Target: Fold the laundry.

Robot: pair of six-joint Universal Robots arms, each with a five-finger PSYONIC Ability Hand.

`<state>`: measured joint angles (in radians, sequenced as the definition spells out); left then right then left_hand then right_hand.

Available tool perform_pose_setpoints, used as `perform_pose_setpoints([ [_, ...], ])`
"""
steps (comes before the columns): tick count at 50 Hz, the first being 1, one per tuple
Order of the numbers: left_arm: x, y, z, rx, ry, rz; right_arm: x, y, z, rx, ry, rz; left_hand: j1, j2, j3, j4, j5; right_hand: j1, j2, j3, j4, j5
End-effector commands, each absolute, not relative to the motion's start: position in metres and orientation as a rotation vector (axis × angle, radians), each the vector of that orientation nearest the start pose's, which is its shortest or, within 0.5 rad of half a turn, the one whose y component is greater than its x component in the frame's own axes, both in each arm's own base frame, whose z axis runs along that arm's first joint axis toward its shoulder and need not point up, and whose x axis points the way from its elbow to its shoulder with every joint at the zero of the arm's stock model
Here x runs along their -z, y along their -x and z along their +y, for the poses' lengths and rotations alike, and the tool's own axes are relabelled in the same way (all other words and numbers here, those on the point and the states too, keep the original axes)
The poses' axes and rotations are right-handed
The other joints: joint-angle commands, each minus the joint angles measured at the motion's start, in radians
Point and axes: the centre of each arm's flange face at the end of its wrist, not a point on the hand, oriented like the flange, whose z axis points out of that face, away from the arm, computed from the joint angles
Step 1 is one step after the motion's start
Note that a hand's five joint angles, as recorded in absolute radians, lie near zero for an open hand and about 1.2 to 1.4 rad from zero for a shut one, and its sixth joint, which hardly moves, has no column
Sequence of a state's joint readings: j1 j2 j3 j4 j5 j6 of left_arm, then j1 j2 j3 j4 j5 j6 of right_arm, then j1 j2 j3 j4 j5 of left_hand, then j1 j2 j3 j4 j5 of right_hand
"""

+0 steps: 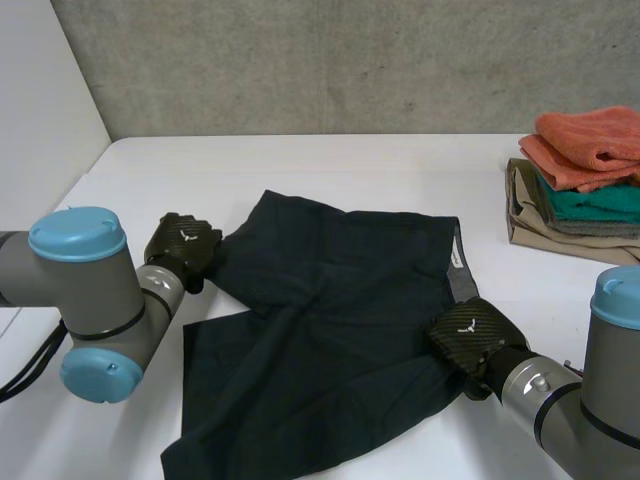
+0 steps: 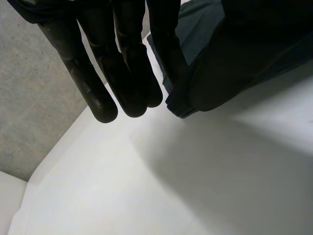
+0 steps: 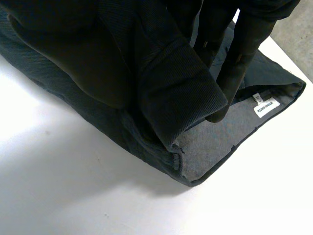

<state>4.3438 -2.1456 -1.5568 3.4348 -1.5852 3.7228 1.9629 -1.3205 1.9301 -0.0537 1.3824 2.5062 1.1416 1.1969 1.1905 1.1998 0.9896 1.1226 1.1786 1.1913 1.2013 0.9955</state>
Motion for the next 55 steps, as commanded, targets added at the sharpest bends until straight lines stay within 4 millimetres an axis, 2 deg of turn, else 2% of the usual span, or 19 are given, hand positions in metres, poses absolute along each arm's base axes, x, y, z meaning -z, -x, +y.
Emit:
perform_pose_setpoints([
  [1, -0.134, 0.255, -0.309, 1.781, -1.026, 2.128, -0.148, -0.238, -0.191, 1.528, 1.435, 2.290, -0.242, -0.297, -0.291, -0.300, -0.265, 0.274, 0.218, 0.205, 0.195, 0.226],
  [2, -0.134, 0.255, -0.309, 1.780, -1.024, 2.128, -0.149, -0.237, -0.191, 1.531, 1.433, 2.292, -0.392, -0.448, -0.441, -0.450, -0.415, 0.274, 0.218, 0.205, 0.195, 0.226],
  [4, -0.139, 0.255, -0.307, 1.791, -1.019, 2.122, -0.151, -0.236, -0.192, 1.543, 1.427, 2.292, -0.508, -0.563, -0.557, -0.566, -0.530, 0.274, 0.218, 0.205, 0.195, 0.226],
  [7, -0.153, 0.253, -0.304, 1.816, -1.004, 2.102, -0.157, -0.235, -0.193, 1.576, 1.415, 2.285, -0.596, -0.651, -0.645, -0.654, -0.619, 0.274, 0.218, 0.205, 0.195, 0.226],
  [8, -0.167, 0.251, -0.299, 1.851, -0.980, 2.093, -0.157, -0.235, -0.193, 1.580, 1.412, 2.284, -0.605, -0.660, -0.654, -0.663, -0.628, 0.274, 0.218, 0.205, 0.195, 0.226],
  [11, -0.179, 0.246, -0.282, 1.847, -0.987, 2.104, -0.157, -0.235, -0.194, 1.580, 1.392, 2.285, -0.602, -0.658, -0.651, -0.660, -0.625, 0.274, 0.218, 0.205, 0.195, 0.226],
  [15, -0.198, 0.242, -0.236, 1.819, -1.047, 2.158, -0.158, -0.236, -0.195, 1.581, 1.299, 2.294, -0.599, -0.655, -0.648, -0.658, -0.622, 0.274, 0.218, 0.205, 0.195, 0.226],
  [16, -0.203, 0.242, -0.216, 1.806, -1.074, 2.200, -0.159, -0.236, -0.196, 1.585, 1.276, 2.294, -0.596, -0.652, -0.645, -0.655, -0.619, 0.274, 0.218, 0.205, 0.195, 0.226],
  [19, -0.209, 0.236, -0.175, 1.749, -1.109, 2.320, -0.161, -0.238, -0.200, 1.602, 1.182, 2.290, -0.585, -0.640, -0.634, -0.643, -0.607, 0.274, 0.218, 0.205, 0.195, 0.226],
  [22, -0.213, 0.230, -0.149, 1.701, -1.111, 2.416, -0.162, -0.239, -0.202, 1.617, 1.104, 2.282, -0.576, -0.631, -0.625, -0.634, -0.598, 0.274, 0.218, 0.205, 0.195, 0.226],
  [23, -0.213, 0.227, -0.133, 1.668, -1.114, 2.481, -0.162, -0.239, -0.202, 1.614, 1.092, 2.284, -0.573, -0.628, -0.622, -0.631, -0.595, 0.274, 0.218, 0.205, 0.195, 0.226],
  [27, -0.211, 0.225, -0.098, 1.623, -1.151, 2.613, -0.162, -0.239, -0.204, 1.624, 1.056, 2.277, -0.546, -0.602, -0.595, -0.605, -0.569, 0.274, 0.218, 0.205, 0.195, 0.226],
  [31, -0.202, 0.226, -0.077, 1.580, -1.180, 2.704, -0.163, -0.241, -0.207, 1.651, 1.023, 2.259, -0.549, -0.605, -0.598, -0.608, -0.572, 0.274, 0.218, 0.205, 0.195, 0.226],
  [35, -0.191, 0.224, -0.073, 1.524, -1.188, 2.735, -0.163, -0.241, -0.210, 1.671, 1.000, 2.250, -0.552, -0.608, -0.601, -0.611, -0.575, 0.274, 0.218, 0.205, 0.195, 0.226],
  [46, -0.159, 0.234, -0.087, 1.446, -1.196, 2.744, -0.162, -0.239, -0.211, 1.668, 0.962, 2.268, -0.535, -0.590, -0.584, -0.593, -0.557, 0.274, 0.218, 0.205, 0.195, 0.226],
  [49, -0.154, 0.238, -0.095, 1.484, -1.166, 2.720, -0.162, -0.239, -0.211, 1.665, 0.961, 2.273, -0.394, -0.450, -0.443, -0.452, -0.417, 0.274, 0.218, 0.205, 0.195, 0.226],
  [53, -0.150, 0.243, -0.108, 1.578, -1.128, 2.648, -0.166, -0.238, -0.211, 1.679, 0.975, 2.268, 0.028, -0.027, -0.021, -0.030, 0.005, 0.274, 0.218, 0.205, 0.195, 0.226],
  [54, -0.147, 0.244, -0.112, 1.594, -1.125, 2.619, -0.169, -0.238, -0.209, 1.686, 0.987, 2.265, 0.212, 0.157, 0.163, 0.154, 0.190, 0.274, 0.218, 0.205, 0.195, 0.226],
  [55, -0.146, 0.244, -0.114, 1.596, -1.129, 2.600, -0.172, -0.237, -0.208, 1.694, 0.998, 2.261, 0.254, 0.199, 0.205, 0.196, 0.232, 0.274, 0.218, 0.205, 0.195, 0.226],
])
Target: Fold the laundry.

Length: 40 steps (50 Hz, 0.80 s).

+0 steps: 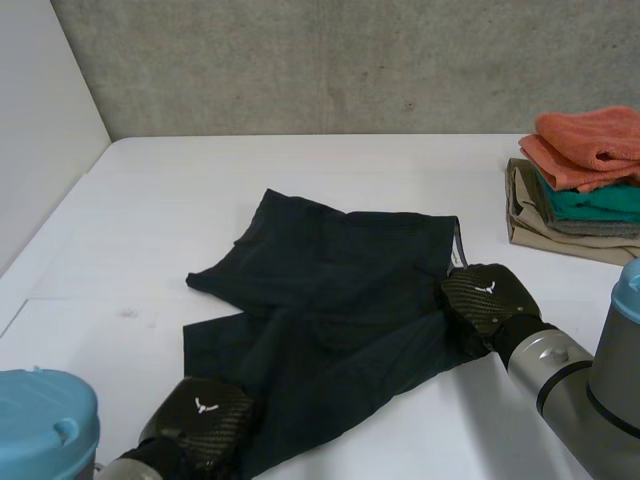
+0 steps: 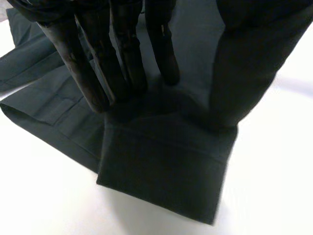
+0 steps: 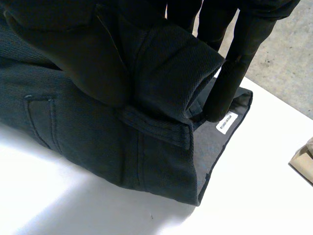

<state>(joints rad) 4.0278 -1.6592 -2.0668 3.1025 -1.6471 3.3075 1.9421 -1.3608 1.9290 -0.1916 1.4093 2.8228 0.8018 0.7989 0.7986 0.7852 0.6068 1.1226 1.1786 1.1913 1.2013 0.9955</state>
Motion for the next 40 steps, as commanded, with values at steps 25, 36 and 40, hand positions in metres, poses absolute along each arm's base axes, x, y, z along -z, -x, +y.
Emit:
perform_pose_setpoints([
  [25, -0.239, 0.216, -0.063, 1.721, -1.319, 2.396, -0.239, -0.184, -0.136, 1.484, 1.640, 2.373, 0.594, 0.597, 0.598, 0.611, 0.615, 0.274, 0.218, 0.205, 0.195, 0.226],
  [36, -0.218, 0.249, -0.101, 1.821, -1.357, 2.277, -0.230, -0.181, -0.166, 1.480, 1.579, 2.348, 0.594, 0.597, 0.598, 0.611, 0.615, 0.274, 0.218, 0.205, 0.195, 0.226],
  [40, -0.212, 0.277, -0.139, 1.972, -1.345, 2.100, -0.213, -0.184, -0.196, 1.454, 1.521, 2.354, 0.594, 0.597, 0.598, 0.611, 0.615, 0.274, 0.218, 0.205, 0.195, 0.226],
])
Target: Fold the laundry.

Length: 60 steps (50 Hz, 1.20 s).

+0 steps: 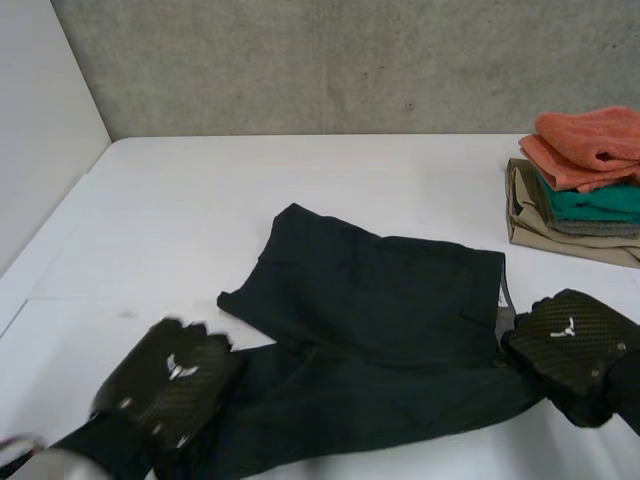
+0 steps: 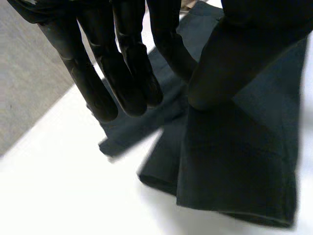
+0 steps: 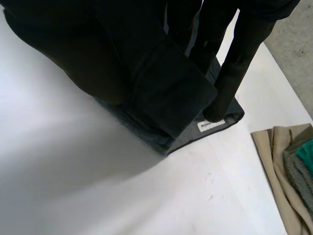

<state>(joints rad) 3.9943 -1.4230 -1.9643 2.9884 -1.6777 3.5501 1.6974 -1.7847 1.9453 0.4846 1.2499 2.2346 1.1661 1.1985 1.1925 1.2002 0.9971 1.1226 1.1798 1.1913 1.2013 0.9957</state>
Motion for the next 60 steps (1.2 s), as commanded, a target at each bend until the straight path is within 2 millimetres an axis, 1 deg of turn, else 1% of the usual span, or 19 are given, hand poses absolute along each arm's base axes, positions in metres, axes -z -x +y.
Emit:
perform_pose_setpoints([
  [1, -0.209, 0.289, -0.156, 2.020, -1.338, 2.025, -0.209, -0.185, -0.207, 1.455, 1.470, 2.372, 0.230, 0.198, 0.204, 0.196, 0.225, 0.274, 0.216, 0.205, 0.195, 0.226],
  [4, -0.206, 0.307, -0.186, 2.089, -1.311, 1.905, -0.207, -0.187, -0.231, 1.493, 1.335, 2.407, 0.230, 0.198, 0.204, 0.196, 0.225, 0.274, 0.216, 0.205, 0.195, 0.226],
  [8, -0.208, 0.337, -0.247, 2.191, -1.240, 1.701, -0.201, -0.190, -0.261, 1.550, 1.221, 2.434, 0.230, 0.198, 0.204, 0.196, 0.225, 0.274, 0.216, 0.205, 0.195, 0.226],
  [11, -0.206, 0.351, -0.273, 2.207, -1.231, 1.650, -0.198, -0.197, -0.283, 1.631, 1.186, 2.428, 0.230, 0.198, 0.204, 0.196, 0.225, 0.274, 0.216, 0.205, 0.195, 0.226],
  [16, -0.185, 0.374, -0.330, 2.216, -1.199, 1.613, -0.193, -0.212, -0.312, 1.759, 1.142, 2.419, 0.230, 0.198, 0.204, 0.196, 0.225, 0.274, 0.216, 0.205, 0.195, 0.226],
  [21, -0.167, 0.383, -0.368, 2.247, -1.146, 1.572, -0.179, -0.227, -0.339, 1.863, 1.134, 2.394, 0.230, 0.198, 0.204, 0.196, 0.225, 0.274, 0.216, 0.205, 0.195, 0.226],
  [28, -0.147, 0.395, -0.391, 2.308, -1.141, 1.512, -0.153, -0.245, -0.372, 2.003, 1.123, 2.326, 0.230, 0.198, 0.204, 0.196, 0.225, 0.274, 0.216, 0.205, 0.195, 0.226],
  [31, -0.143, 0.397, -0.392, 2.313, -1.140, 1.508, -0.147, -0.248, -0.380, 2.075, 1.093, 2.325, 0.230, 0.198, 0.204, 0.196, 0.225, 0.274, 0.216, 0.205, 0.195, 0.226],
  [32, -0.144, 0.397, -0.393, 2.325, -1.126, 1.507, -0.148, -0.249, -0.382, 2.096, 1.081, 2.321, 0.230, 0.198, 0.204, 0.196, 0.225, 0.164, 0.107, 0.096, 0.086, 0.117],
  [33, -0.144, 0.397, -0.393, 2.331, -1.118, 1.508, -0.149, -0.249, -0.383, 2.116, 1.065, 2.322, 0.230, 0.198, 0.204, 0.196, 0.225, -0.127, -0.185, -0.196, -0.206, -0.175],
  [34, -0.143, 0.398, -0.391, 2.335, -1.117, 1.512, -0.149, -0.249, -0.384, 2.124, 1.061, 2.327, 0.230, 0.198, 0.204, 0.196, 0.225, -0.563, -0.621, -0.632, -0.642, -0.611],
  [35, -0.141, 0.399, -0.390, 2.341, -1.117, 1.517, -0.150, -0.248, -0.384, 2.143, 1.057, 2.333, -0.019, -0.052, -0.046, -0.054, -0.025, -0.948, -1.005, -1.017, -1.027, -0.996],
  [36, -0.137, 0.399, -0.386, 2.340, -1.123, 1.539, -0.151, -0.249, -0.383, 2.141, 1.059, 2.333, -0.722, -0.755, -0.749, -0.756, -0.728, -0.948, -1.005, -1.017, -1.027, -0.996],
  [38, -0.137, 0.399, -0.380, 2.346, -1.130, 1.561, -0.153, -0.249, -0.380, 2.139, 1.061, 2.335, -0.984, -1.017, -1.011, -1.018, -0.990, -0.948, -1.005, -1.017, -1.027, -0.996],
  [43, -0.194, 0.385, -0.358, 2.431, -1.058, 1.559, -0.186, -0.238, -0.362, 2.166, 1.031, 2.328, -0.976, -1.009, -1.003, -1.010, -0.982, -0.948, -1.005, -1.017, -1.027, -0.996],
  [48, -0.227, 0.368, -0.325, 2.492, -1.015, 1.670, -0.208, -0.230, -0.324, 2.076, 1.080, 2.356, -0.970, -1.003, -0.997, -1.004, -0.976, -0.948, -1.005, -1.017, -1.027, -0.996],
  [52, -0.233, 0.352, -0.298, 2.500, -0.995, 1.825, -0.203, -0.220, -0.300, 1.873, 1.130, 2.425, -0.967, -1.000, -0.994, -1.001, -0.973, -0.948, -1.005, -1.017, -1.027, -0.996],
  [56, -0.225, 0.336, -0.270, 2.454, -0.988, 2.006, -0.180, -0.200, -0.281, 1.599, 1.102, 2.526, -0.967, -1.000, -0.994, -1.001, -0.973, -0.858, -0.916, -0.927, -0.937, -0.906],
  [60, -0.214, 0.328, -0.252, 2.415, -0.996, 2.103, -0.166, -0.196, -0.278, 1.586, 1.043, 2.511, -0.967, -1.000, -0.994, -1.001, -0.973, -0.856, -0.913, -0.924, -0.934, -0.903],
])
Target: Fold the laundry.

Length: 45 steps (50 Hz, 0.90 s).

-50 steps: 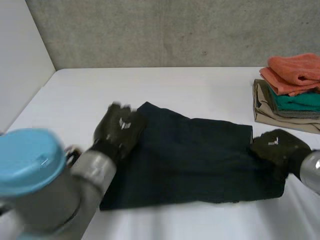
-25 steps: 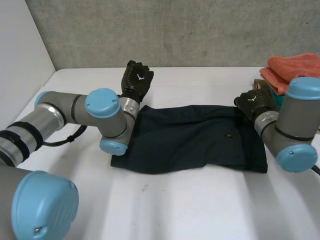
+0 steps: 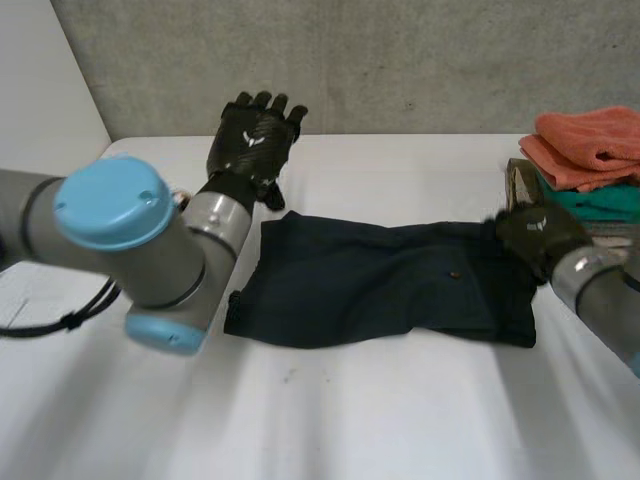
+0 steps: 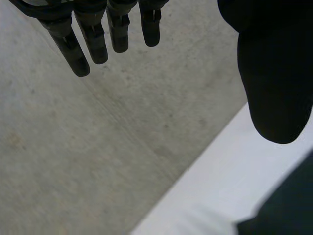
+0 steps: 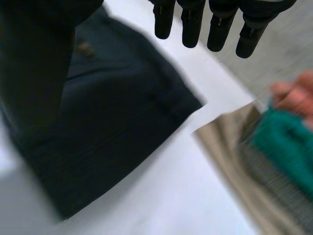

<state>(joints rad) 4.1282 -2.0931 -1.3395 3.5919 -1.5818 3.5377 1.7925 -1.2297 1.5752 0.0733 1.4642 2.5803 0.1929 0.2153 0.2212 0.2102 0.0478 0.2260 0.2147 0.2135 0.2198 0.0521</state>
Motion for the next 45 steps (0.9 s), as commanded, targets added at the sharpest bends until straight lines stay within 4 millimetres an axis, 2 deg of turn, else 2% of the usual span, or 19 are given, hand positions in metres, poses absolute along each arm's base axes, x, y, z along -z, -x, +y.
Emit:
perform_pose_setpoints([
  [1, -0.211, 0.327, -0.249, 2.406, -0.998, 2.119, -0.163, -0.196, -0.279, 1.600, 1.036, 2.505, 0.006, -0.016, -0.022, -0.011, -0.023, 0.041, 0.052, 0.054, 0.047, 0.040],
  [6, -0.199, 0.324, -0.243, 2.360, -1.010, 2.173, -0.145, -0.196, -0.286, 1.668, 1.010, 2.482, 0.009, -0.014, -0.019, -0.008, -0.021, 0.105, 0.117, 0.118, 0.111, 0.105],
  [7, -0.198, 0.323, -0.243, 2.356, -1.011, 2.176, -0.133, -0.196, -0.291, 1.669, 1.011, 2.491, 0.006, -0.016, -0.022, -0.011, -0.023, 0.367, 0.378, 0.380, 0.373, 0.367],
  [10, -0.196, 0.322, -0.243, 2.345, -1.011, 2.184, -0.123, -0.194, -0.297, 1.693, 0.996, 2.513, 0.006, -0.016, -0.022, -0.011, -0.023, 1.168, 1.179, 1.180, 1.174, 1.167],
  [13, -0.197, 0.321, -0.244, 2.347, -0.998, 2.179, -0.127, -0.188, -0.302, 1.781, 0.993, 2.533, 0.006, -0.016, -0.022, -0.011, -0.023, 1.170, 1.182, 1.183, 1.176, 1.170],
  [15, -0.199, 0.320, -0.243, 2.350, -0.993, 2.176, -0.143, -0.184, -0.305, 1.878, 1.039, 2.522, 0.006, -0.016, -0.022, -0.011, -0.023, 1.170, 1.182, 1.183, 1.176, 1.170],
  [19, -0.212, 0.315, -0.241, 2.381, -0.968, 2.148, -0.161, -0.163, -0.313, 2.008, 1.300, 2.560, 0.006, -0.016, -0.022, -0.011, -0.023, 1.170, 1.182, 1.183, 1.176, 1.170],
  [24, -0.216, 0.303, -0.237, 2.371, -0.942, 2.148, -0.170, -0.162, -0.319, 2.085, 1.585, 2.518, 0.003, -0.019, -0.025, -0.014, -0.026, 1.170, 1.182, 1.183, 1.176, 1.170],
  [27, -0.217, 0.296, -0.236, 2.363, -0.923, 2.149, -0.184, -0.203, -0.304, 2.166, 1.771, 2.287, 0.003, -0.019, -0.025, -0.014, -0.026, 1.170, 1.182, 1.183, 1.176, 1.170],
  [29, -0.218, 0.292, -0.233, 2.356, -0.916, 2.152, -0.197, -0.244, -0.285, 2.234, 1.835, 2.062, 0.003, -0.019, -0.025, -0.014, -0.026, 1.170, 1.182, 1.183, 1.176, 1.170],
  [31, -0.220, 0.289, -0.232, 2.358, -0.909, 2.148, -0.203, -0.268, -0.273, 2.264, 1.862, 1.928, 0.003, -0.019, -0.025, -0.014, -0.026, 1.170, 1.182, 1.183, 1.176, 1.170],
  [32, -0.220, 0.288, -0.231, 2.358, -0.904, 2.146, -0.202, -0.286, -0.262, 2.264, 1.895, 1.818, 0.003, -0.019, -0.025, -0.014, -0.026, 1.170, 1.182, 1.183, 1.176, 1.170],
  [34, -0.221, 0.283, -0.232, 2.355, -0.888, 2.144, -0.192, -0.306, -0.249, 2.233, 1.947, 1.694, 0.003, -0.019, -0.025, -0.014, -0.026, 1.170, 1.182, 1.183, 1.176, 1.170],
  [36, -0.223, 0.278, -0.232, 2.351, -0.868, 2.143, -0.171, -0.335, -0.221, 2.129, 2.043, 1.482, 0.003, -0.019, -0.025, -0.014, -0.026, 1.170, 1.182, 1.183, 1.176, 1.170],
  [38, -0.224, 0.276, -0.233, 2.352, -0.857, 2.139, -0.160, -0.346, -0.205, 2.070, 2.101, 1.366, 0.003, -0.019, -0.025, -0.014, -0.026, 1.170, 1.182, 1.183, 1.176, 1.170],
  [39, -0.224, 0.274, -0.233, 2.350, -0.851, 2.138, -0.148, -0.357, -0.188, 2.007, 2.175, 1.232, 0.003, -0.019, -0.025, -0.014, -0.026, 1.170, 1.182, 1.183, 1.176, 1.170],
  [42, -0.226, 0.272, -0.233, 2.352, -0.844, 2.132, -0.127, -0.367, -0.164, 1.915, 2.277, 1.051, 0.003, -0.019, -0.025, -0.014, -0.026, 1.170, 1.182, 1.183, 1.176, 1.170],
  [44, -0.227, 0.271, -0.234, 2.356, -0.833, 2.128, -0.124, -0.368, -0.162, 1.908, 2.298, 1.025, 0.003, -0.019, -0.025, -0.014, -0.026, 1.170, 1.182, 1.183, 1.176, 1.170],
  [45, -0.228, 0.271, -0.234, 2.361, -0.831, 2.123, -0.126, -0.369, -0.162, 1.915, 2.297, 1.022, 0.003, -0.019, -0.025, -0.014, -0.026, 1.003, 1.014, 1.015, 1.009, 1.002],
])
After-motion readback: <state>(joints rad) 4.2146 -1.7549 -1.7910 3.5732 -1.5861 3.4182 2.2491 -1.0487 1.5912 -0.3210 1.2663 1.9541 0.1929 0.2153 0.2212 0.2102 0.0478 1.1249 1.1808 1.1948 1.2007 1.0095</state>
